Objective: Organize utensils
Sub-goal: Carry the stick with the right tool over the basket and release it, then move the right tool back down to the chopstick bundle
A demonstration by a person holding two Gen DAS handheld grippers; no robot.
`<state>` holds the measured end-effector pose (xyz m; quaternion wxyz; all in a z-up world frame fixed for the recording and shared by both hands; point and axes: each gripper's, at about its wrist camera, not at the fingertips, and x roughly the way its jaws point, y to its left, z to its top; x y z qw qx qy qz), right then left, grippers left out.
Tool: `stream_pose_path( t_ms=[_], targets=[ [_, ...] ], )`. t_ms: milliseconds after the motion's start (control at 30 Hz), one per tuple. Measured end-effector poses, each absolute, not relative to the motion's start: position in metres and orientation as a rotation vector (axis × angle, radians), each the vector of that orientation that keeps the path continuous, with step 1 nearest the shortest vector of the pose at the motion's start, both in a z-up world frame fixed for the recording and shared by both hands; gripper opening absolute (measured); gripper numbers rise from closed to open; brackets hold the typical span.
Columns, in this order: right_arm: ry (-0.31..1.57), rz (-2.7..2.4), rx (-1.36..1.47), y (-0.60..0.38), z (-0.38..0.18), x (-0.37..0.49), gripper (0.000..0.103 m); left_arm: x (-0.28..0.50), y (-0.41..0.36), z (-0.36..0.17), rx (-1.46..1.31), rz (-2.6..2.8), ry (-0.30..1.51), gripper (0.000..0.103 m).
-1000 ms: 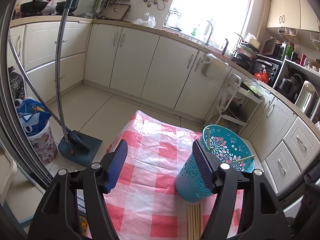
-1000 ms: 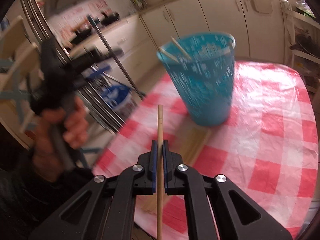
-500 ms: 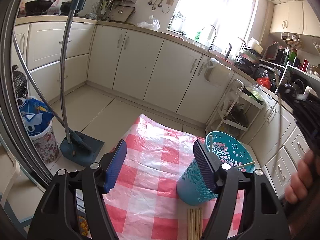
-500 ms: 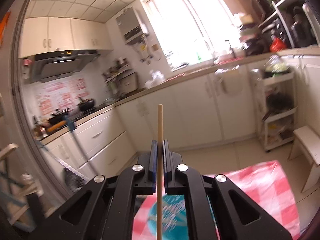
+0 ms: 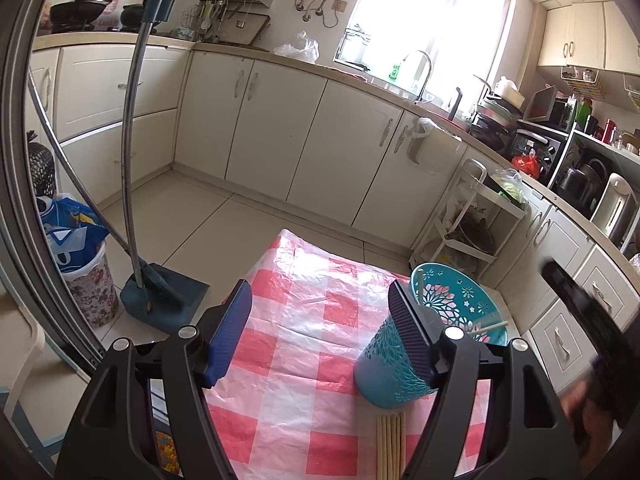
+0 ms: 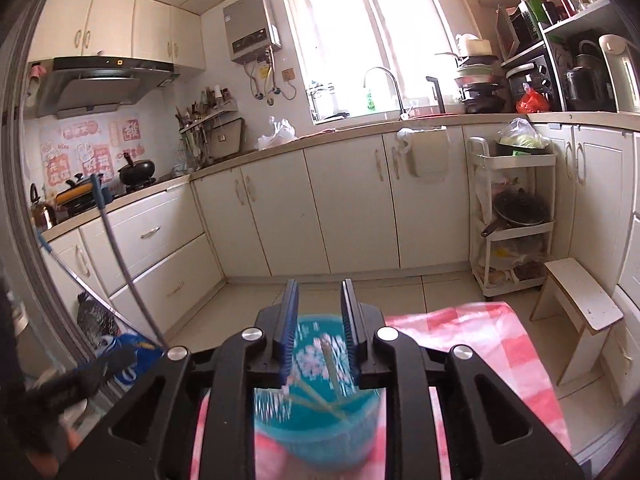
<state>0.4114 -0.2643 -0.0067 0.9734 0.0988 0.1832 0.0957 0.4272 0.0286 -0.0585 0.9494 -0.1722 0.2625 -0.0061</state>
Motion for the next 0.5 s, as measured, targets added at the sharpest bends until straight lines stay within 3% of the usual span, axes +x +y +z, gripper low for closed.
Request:
stream_pose_path(
  t_ms=[167,500],
  targets=[
    [0.437,0.136,0.187,-0.283,-0.038,0.354,0.034,0.423,0.028,-0.058,-0.339,0.002,0.529,0.069],
    [0.748,0.162,0.166,-0.268,-0.092,0.378,0.036,0.419,0.009,-0.061,-0.263,-0.009,0.529,0.072]
  ],
)
